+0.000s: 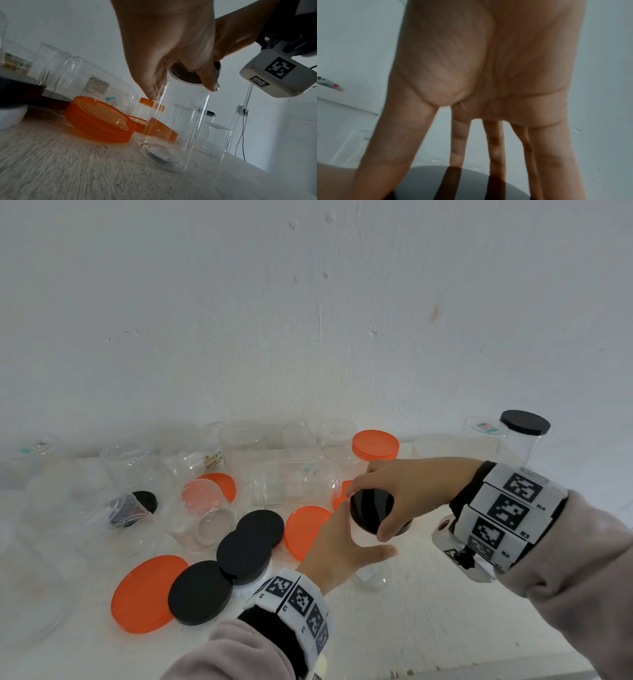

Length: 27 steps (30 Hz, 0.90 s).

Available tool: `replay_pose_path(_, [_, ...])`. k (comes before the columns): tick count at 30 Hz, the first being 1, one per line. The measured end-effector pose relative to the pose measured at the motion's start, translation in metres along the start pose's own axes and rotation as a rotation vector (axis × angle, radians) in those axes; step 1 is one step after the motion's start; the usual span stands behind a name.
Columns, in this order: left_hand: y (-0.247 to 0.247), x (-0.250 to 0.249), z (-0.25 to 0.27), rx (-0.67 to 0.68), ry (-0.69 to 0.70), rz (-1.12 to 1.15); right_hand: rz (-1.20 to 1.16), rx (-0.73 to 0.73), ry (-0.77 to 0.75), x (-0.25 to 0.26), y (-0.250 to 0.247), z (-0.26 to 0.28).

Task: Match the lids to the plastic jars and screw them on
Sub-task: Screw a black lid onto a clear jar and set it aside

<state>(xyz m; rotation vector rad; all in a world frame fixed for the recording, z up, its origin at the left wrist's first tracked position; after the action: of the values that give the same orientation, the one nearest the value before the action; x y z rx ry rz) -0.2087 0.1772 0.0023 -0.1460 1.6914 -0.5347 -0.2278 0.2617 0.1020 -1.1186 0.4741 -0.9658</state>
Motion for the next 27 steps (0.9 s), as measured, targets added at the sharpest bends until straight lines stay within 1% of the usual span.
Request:
replay_pose_path(5, [0.000,0.000,0.001,0.003,-0.016,0.003,0.024,-0.032,-0.002,-0.002,0.004,0.002])
replay_pose_path(11, [0.001,-0.001,0.002,-0.011,0.002,0.018,0.032,-0.099,-0.011,-0.003,0.009,0.003])
replay_pose_path(18, [0.001,-0.002,0.001,0.003,0.006,0.064,0.014,-0.229,0.039,-0.008,0.021,-0.004])
replay_pose_path(23, [0.001,0.002,0.001,0.012,-0.002,0.081,-0.032,-0.305,0.052,-0.007,0.027,0.001])
replay_pose_path(27, [0.003,0.002,0.001,0.032,0.017,0.090,0.043,-0.378,0.062,-0.003,0.033,0.004])
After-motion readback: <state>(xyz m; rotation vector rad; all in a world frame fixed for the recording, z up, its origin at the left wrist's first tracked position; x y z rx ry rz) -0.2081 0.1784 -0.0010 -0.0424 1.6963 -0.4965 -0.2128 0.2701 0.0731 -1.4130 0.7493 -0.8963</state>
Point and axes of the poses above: each hand's wrist, its own z-axis away from the middle knuckle, its own y-axis out of the palm, x = y × z, the point moved 7 cm from there along -z, towards the middle knuckle, and after that the axes turned 1 degree about -z, right-handed, at the moved point
